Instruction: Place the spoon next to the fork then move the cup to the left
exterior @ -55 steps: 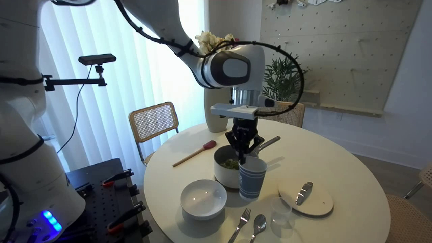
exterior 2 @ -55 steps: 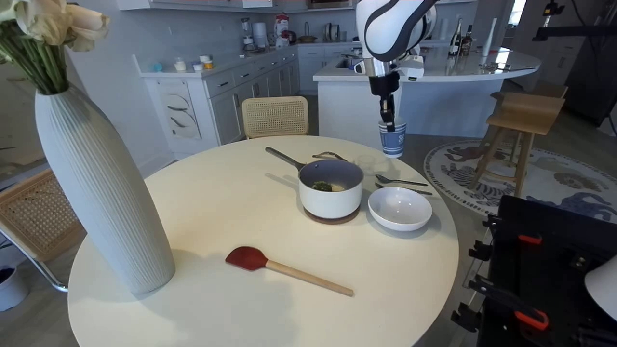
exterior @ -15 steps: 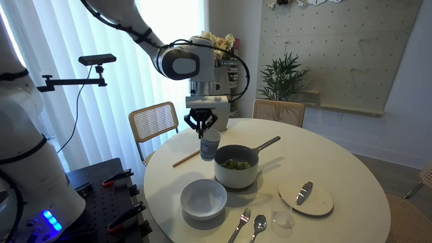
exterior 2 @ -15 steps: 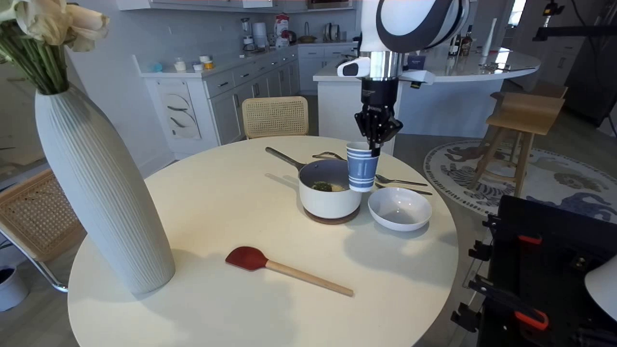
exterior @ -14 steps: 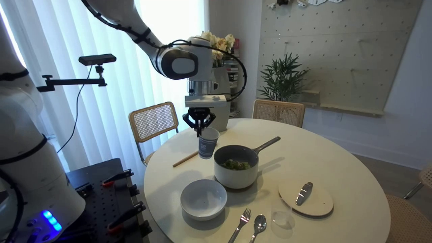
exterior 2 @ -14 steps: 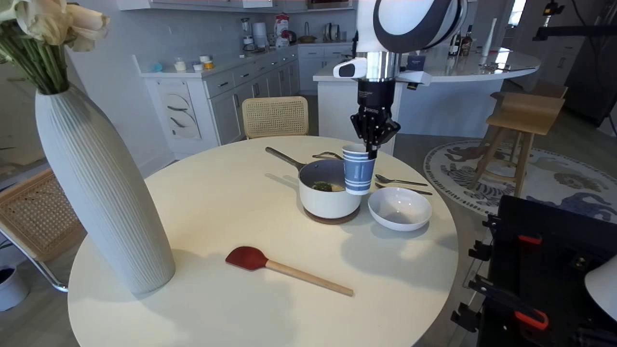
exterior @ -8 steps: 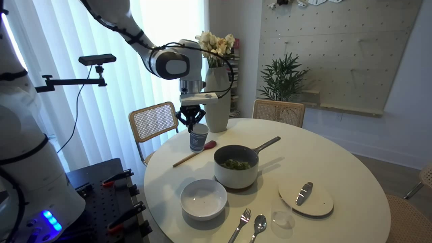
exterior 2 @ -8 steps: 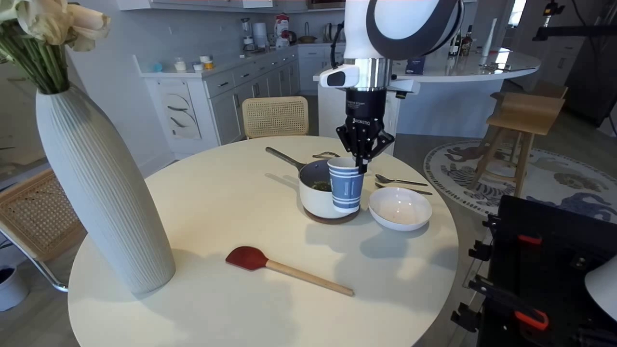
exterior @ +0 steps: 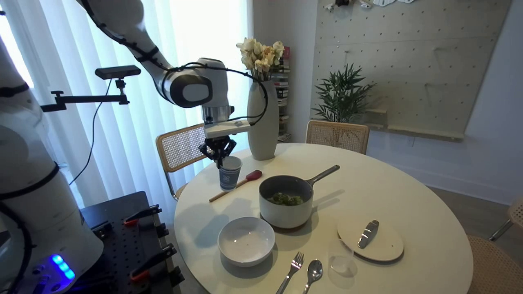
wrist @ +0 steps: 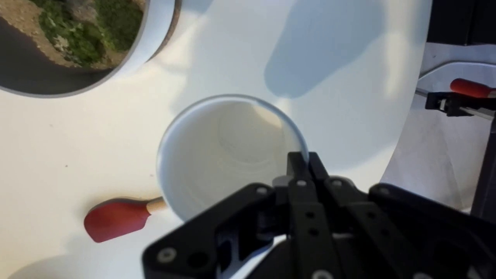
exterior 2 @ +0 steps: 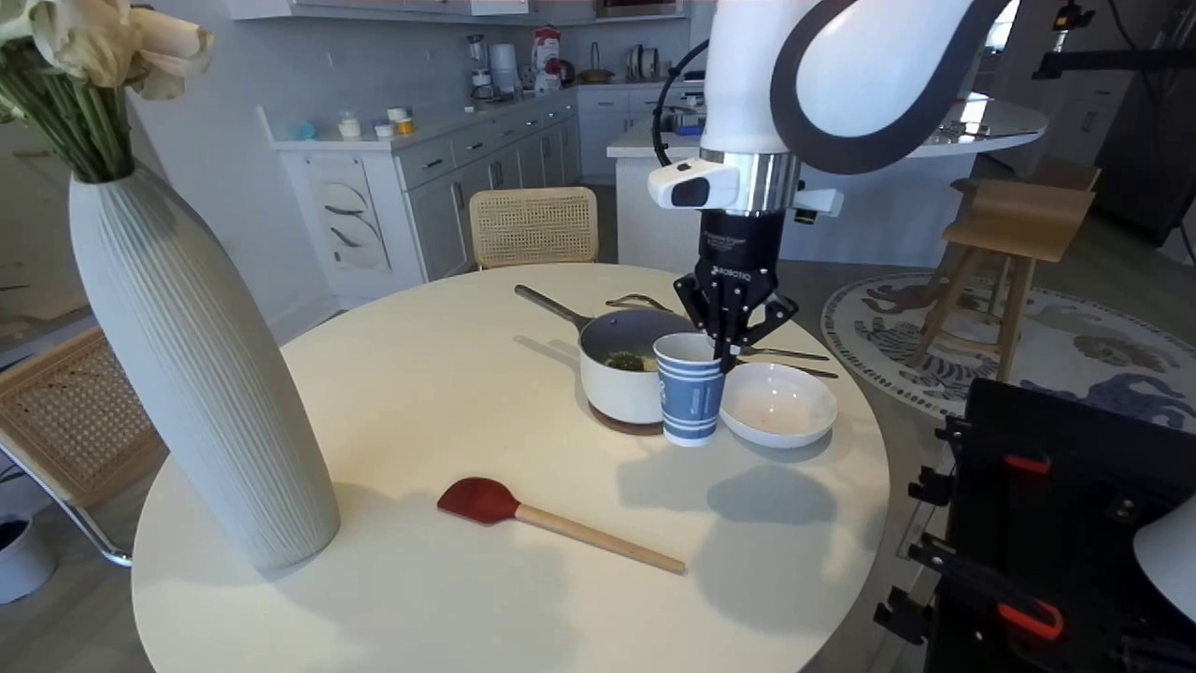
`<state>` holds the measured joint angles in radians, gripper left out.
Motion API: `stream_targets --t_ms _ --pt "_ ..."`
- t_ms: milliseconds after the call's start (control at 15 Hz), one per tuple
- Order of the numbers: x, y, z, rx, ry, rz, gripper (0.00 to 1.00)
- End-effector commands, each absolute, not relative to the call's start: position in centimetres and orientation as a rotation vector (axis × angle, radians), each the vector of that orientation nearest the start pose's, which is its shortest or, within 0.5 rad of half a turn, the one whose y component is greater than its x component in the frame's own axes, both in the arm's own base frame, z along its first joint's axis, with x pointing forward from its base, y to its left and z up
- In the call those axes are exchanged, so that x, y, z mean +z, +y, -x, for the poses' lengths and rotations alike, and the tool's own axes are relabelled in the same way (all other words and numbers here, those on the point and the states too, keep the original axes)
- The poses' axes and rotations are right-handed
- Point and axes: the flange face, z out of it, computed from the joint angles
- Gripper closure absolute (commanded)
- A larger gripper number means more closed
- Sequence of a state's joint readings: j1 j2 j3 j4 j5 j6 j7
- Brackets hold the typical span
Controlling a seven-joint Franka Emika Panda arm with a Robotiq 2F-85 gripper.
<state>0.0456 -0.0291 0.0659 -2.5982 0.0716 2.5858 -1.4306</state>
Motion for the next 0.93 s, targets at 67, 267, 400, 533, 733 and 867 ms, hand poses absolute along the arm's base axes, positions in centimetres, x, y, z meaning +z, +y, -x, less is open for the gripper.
stream_targets --t_ms 67,267,400,533,733,867 --pt "27.2 3.1 -39.2 -0.048 -2.190 2.262 0.99" --pt "26.7 1.3 -36.8 0.000 -2.202 2.263 0.99" --pt "26.7 0.4 -38.1 0.027 -2.204 2.259 0.99" --pt "26.6 0.1 -38.0 0.018 -2.218 2.267 0.99" --pt "26.4 0.4 -38.4 -0.004 -2.233 2.262 0.99" --pt "26.1 0.8 -38.4 -0.007 -2.241 2.251 0.99"
